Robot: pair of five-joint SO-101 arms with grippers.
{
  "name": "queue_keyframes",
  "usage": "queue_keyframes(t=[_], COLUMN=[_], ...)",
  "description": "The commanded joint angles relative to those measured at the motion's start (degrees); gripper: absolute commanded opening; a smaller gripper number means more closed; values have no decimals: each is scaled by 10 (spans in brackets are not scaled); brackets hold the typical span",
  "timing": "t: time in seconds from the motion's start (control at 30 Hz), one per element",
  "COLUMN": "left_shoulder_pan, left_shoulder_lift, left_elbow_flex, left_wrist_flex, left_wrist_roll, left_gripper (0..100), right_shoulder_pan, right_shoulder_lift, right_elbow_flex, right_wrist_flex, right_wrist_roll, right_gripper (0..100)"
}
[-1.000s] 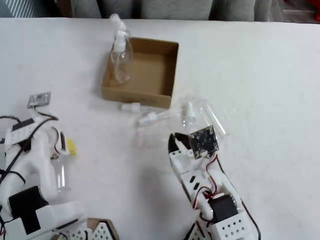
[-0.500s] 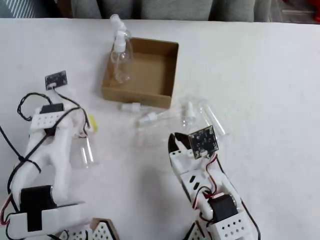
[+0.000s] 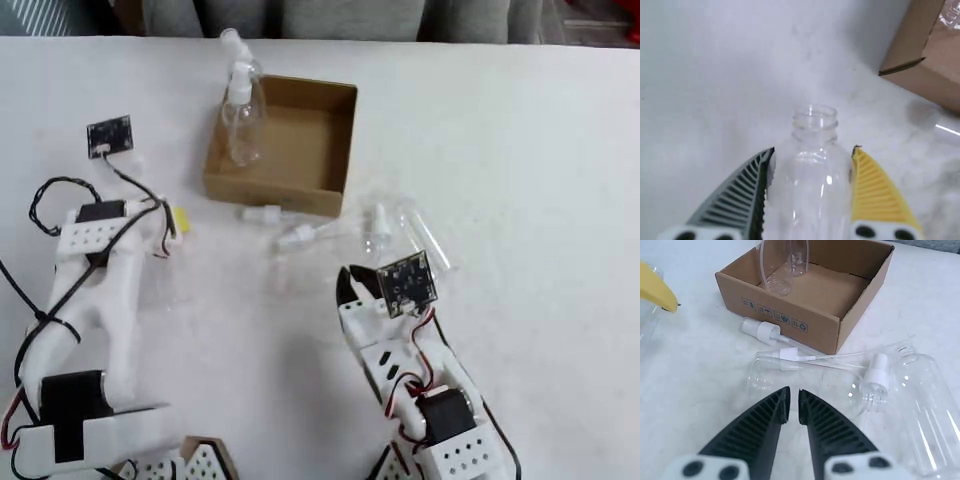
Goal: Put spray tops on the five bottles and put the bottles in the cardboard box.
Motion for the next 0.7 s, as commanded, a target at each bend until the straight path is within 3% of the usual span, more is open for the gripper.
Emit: queue_keyframes(t=[0.0, 0.17, 0.5, 0.67], left_shoulder_pan=[-6, -26, 4, 11], left_shoulder_lift=[-32, -46, -313, -400], left_elbow_flex=[-31, -29, 23, 142], left_wrist_flex=[-21, -20, -25, -127], left_wrist_roll=[-16, -18, -14, -14], left_gripper=[27, 27, 27, 27], right_shoulder_pan=[0, 4, 9, 29], right_shoulder_lift=[-4, -4, -4, -8], right_elbow_flex=[5, 5, 5, 5], right_wrist_flex=[2, 15, 18, 13], right_wrist_roll=[15, 160, 161, 160], right_gripper=[17, 17, 17, 17])
